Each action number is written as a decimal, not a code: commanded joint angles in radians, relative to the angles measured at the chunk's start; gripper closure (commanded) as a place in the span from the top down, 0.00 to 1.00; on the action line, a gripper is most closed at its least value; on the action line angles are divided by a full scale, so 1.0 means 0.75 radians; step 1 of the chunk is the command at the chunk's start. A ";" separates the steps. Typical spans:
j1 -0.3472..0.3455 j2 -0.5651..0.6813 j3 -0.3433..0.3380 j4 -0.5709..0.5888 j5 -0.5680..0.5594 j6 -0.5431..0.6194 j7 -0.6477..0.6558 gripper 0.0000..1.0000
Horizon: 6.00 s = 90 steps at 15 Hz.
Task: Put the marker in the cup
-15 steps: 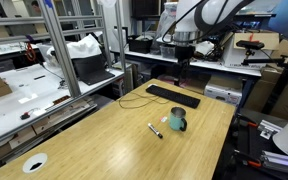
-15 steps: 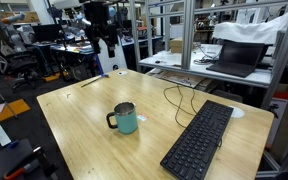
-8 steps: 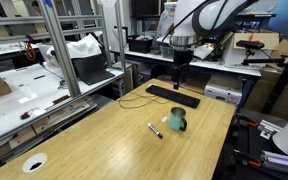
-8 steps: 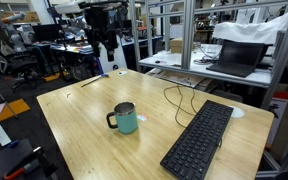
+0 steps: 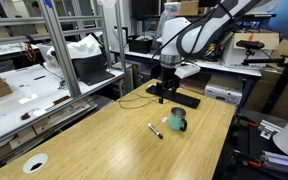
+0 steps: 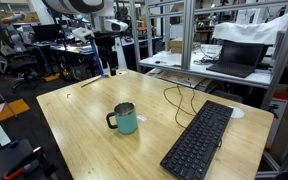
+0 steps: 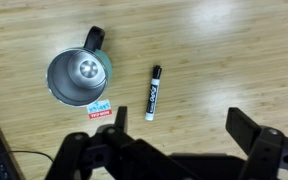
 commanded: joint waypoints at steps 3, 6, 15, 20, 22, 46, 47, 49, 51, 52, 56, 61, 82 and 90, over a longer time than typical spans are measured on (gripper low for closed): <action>0.045 0.137 -0.019 0.101 0.000 0.048 0.198 1.00; 0.049 0.187 -0.032 0.127 0.016 0.046 0.260 1.00; 0.056 0.402 -0.038 0.256 -0.001 0.108 0.133 1.00; 0.067 0.411 -0.048 0.240 0.013 0.101 0.148 1.00; 0.067 0.411 -0.049 0.240 0.013 0.101 0.148 1.00; 0.097 0.935 -0.126 0.693 0.016 0.169 0.166 0.71; 0.096 0.948 -0.128 0.704 0.018 0.166 0.168 0.69; 0.092 0.961 -0.133 0.715 0.018 0.165 0.166 0.56; 0.088 0.972 -0.136 0.728 0.020 0.160 0.165 0.42; 0.083 0.968 -0.135 0.732 0.022 0.148 0.162 0.36; 0.081 0.971 -0.146 0.755 0.024 0.095 0.177 0.08; 0.102 0.920 -0.159 0.719 0.015 0.128 0.193 0.05; 0.673 0.442 -0.787 -0.092 -0.103 1.018 0.518 0.21; 0.667 0.460 -0.776 -0.077 -0.081 1.016 0.509 0.21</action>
